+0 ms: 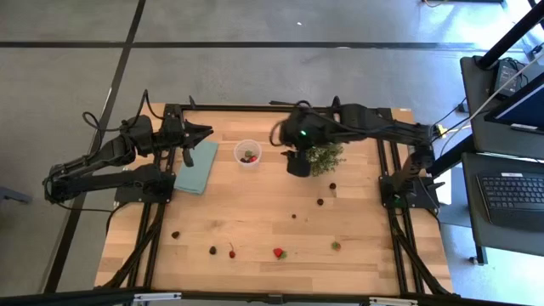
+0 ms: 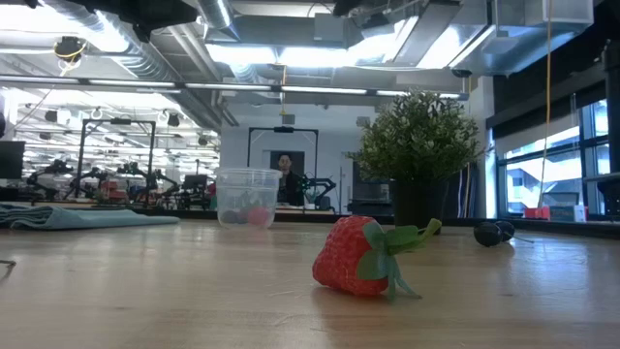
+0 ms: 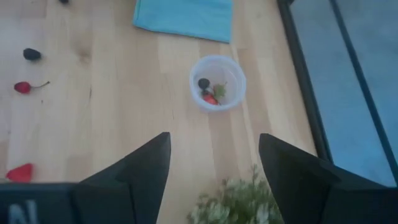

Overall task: Pick and placing Produce into tupperware
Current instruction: Put the red strawberry into the transparent container

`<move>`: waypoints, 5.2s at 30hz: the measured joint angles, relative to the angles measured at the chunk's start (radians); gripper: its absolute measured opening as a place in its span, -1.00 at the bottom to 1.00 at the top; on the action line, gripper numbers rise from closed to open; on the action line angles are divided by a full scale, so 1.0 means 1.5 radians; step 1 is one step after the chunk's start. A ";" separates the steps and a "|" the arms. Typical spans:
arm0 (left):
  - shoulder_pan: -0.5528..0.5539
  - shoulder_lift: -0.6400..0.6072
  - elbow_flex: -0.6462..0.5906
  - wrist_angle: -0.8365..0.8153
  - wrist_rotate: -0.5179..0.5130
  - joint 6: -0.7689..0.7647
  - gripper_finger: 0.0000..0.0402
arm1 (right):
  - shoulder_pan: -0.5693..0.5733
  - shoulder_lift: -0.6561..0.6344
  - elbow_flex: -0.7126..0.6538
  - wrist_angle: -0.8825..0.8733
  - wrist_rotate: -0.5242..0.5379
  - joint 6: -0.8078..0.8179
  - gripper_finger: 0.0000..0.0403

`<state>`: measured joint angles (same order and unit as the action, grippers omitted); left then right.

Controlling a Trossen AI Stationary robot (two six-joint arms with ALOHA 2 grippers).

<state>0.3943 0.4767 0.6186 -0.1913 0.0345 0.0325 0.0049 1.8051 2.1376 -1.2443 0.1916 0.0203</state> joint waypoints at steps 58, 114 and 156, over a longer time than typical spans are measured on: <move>0.000 0.001 0.000 -0.119 0.003 -0.068 -0.41 | 0.529 -0.107 -0.721 0.343 0.062 0.612 0.22; 0.000 0.001 0.000 -0.123 0.002 -0.070 -0.87 | 0.537 -0.017 -0.721 0.341 0.028 0.609 -0.88; 0.000 0.001 0.000 -0.122 0.002 -0.072 -0.71 | -0.059 0.011 -0.327 0.632 -0.054 -0.035 -1.00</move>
<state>0.3946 0.4786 0.6182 -0.3748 0.0376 -0.0757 -0.0841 1.8212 1.6467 -0.2961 0.1109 -0.0324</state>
